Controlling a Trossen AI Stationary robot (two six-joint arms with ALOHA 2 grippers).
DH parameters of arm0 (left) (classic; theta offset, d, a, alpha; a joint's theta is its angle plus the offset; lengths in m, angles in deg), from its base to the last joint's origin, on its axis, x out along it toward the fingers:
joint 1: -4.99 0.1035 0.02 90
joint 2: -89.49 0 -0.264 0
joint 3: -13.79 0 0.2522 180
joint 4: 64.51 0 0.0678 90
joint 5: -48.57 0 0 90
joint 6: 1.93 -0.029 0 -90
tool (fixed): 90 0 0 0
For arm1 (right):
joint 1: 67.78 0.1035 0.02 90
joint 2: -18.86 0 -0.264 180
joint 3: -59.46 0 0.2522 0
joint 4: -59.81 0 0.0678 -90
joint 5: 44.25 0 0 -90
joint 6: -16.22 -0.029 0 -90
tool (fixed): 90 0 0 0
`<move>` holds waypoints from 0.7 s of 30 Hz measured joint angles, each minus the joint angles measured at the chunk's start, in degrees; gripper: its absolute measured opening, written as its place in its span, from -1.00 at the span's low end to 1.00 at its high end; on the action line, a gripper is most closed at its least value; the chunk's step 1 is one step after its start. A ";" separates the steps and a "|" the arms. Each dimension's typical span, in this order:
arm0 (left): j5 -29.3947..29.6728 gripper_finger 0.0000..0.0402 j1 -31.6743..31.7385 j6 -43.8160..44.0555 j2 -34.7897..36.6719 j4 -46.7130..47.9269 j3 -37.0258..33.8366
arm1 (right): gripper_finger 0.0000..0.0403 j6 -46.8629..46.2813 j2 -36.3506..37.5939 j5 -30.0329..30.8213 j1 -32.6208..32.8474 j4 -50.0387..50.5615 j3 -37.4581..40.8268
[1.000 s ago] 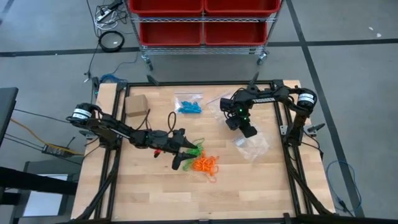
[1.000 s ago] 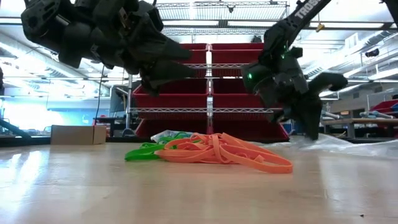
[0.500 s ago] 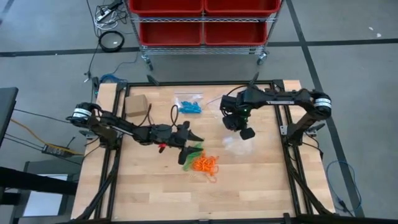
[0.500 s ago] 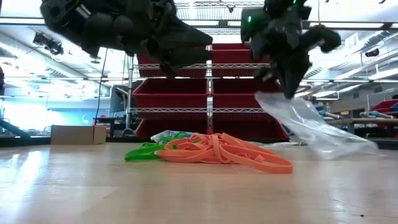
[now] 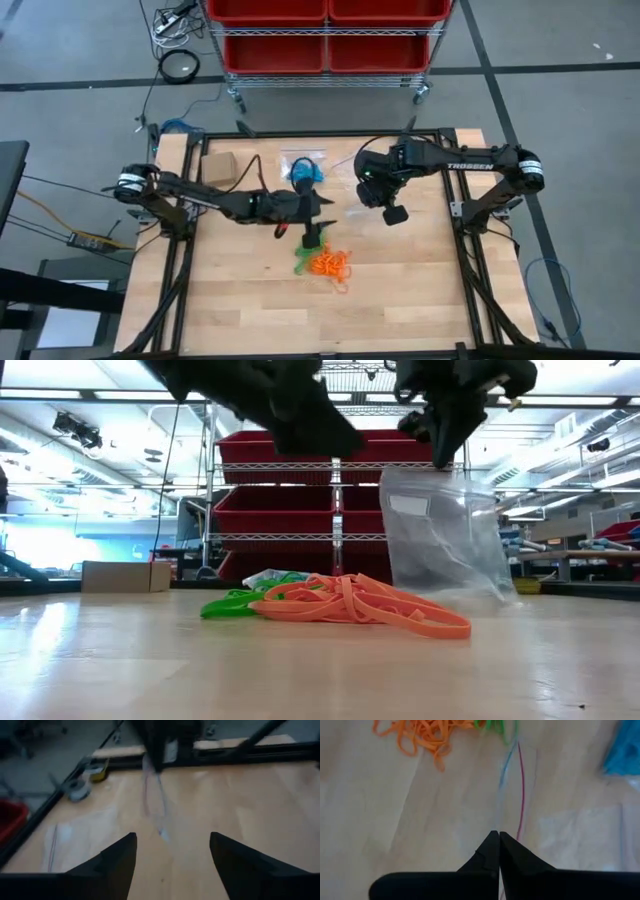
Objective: Sort rubber bands
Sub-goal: Put the green rubber band into the bottom transparent zip bag
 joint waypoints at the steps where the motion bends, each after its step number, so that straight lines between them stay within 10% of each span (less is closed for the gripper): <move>1: -0.25 0.33 0.52 1.11 0.00 -0.26 -0.49 | -1.00 -0.09 0.00 0.41 0.31 0.40 -0.40; 13: -9.74 0.36 1.86 12.29 -1.95 -9.36 -6.83 | -0.98 -4.59 0.07 -2.33 -0.12 0.67 -0.75; 21: -22.88 0.31 0.19 13.91 -10.49 -16.30 -5.03 | -0.41 -7.95 0.00 -5.61 -6.05 -8.56 8.71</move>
